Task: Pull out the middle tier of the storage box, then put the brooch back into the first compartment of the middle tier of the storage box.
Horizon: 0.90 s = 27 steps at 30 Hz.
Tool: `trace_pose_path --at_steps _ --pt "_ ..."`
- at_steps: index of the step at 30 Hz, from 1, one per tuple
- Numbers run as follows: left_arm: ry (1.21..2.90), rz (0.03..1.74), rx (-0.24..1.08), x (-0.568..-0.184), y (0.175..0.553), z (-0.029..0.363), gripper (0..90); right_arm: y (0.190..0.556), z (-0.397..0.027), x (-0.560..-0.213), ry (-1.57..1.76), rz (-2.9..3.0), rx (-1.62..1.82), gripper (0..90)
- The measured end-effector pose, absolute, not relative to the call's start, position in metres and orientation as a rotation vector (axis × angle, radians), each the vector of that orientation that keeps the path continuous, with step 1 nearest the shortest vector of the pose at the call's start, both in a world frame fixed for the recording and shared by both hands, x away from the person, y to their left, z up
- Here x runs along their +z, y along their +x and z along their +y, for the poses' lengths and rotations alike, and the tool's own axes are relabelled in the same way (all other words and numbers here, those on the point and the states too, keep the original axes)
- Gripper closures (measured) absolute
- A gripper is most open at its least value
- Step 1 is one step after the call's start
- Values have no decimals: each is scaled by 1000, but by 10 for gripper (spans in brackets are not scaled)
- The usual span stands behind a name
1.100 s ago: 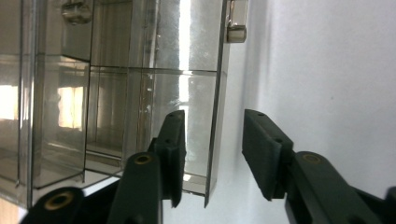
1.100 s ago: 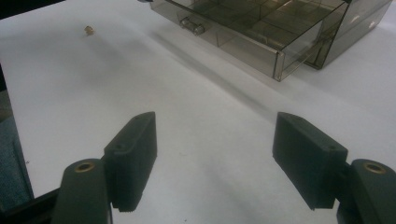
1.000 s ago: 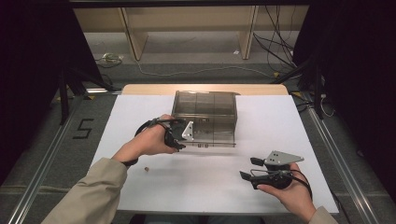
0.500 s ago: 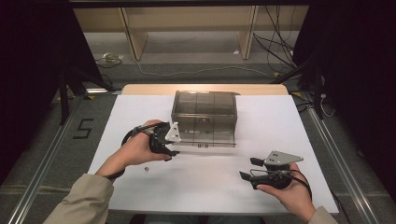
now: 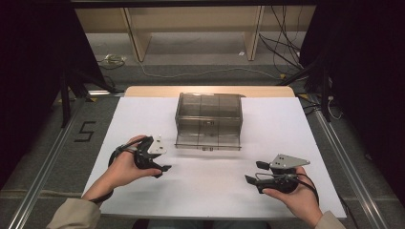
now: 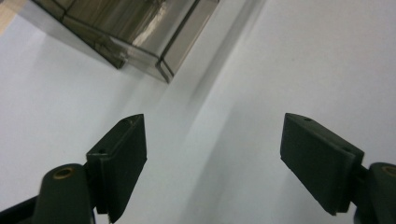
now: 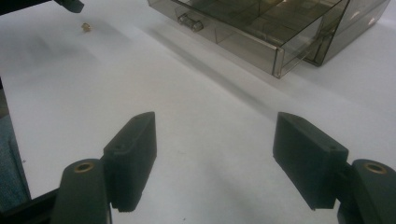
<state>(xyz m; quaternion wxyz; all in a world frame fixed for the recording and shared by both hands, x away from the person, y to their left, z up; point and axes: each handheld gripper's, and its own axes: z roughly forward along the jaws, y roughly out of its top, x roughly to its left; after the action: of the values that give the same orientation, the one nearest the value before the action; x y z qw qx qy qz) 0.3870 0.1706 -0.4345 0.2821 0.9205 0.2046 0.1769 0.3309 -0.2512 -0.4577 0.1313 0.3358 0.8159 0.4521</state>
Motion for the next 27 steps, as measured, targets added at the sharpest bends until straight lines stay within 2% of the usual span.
trace_pose_path --at_steps 14,27 --pt "2351 751 499 -449 361 206 210 333 -248 -456 968 2364 1311 312" --pt "2274 880 510 -450 366 213 237 332 -251 -455 977 2353 1314 312"
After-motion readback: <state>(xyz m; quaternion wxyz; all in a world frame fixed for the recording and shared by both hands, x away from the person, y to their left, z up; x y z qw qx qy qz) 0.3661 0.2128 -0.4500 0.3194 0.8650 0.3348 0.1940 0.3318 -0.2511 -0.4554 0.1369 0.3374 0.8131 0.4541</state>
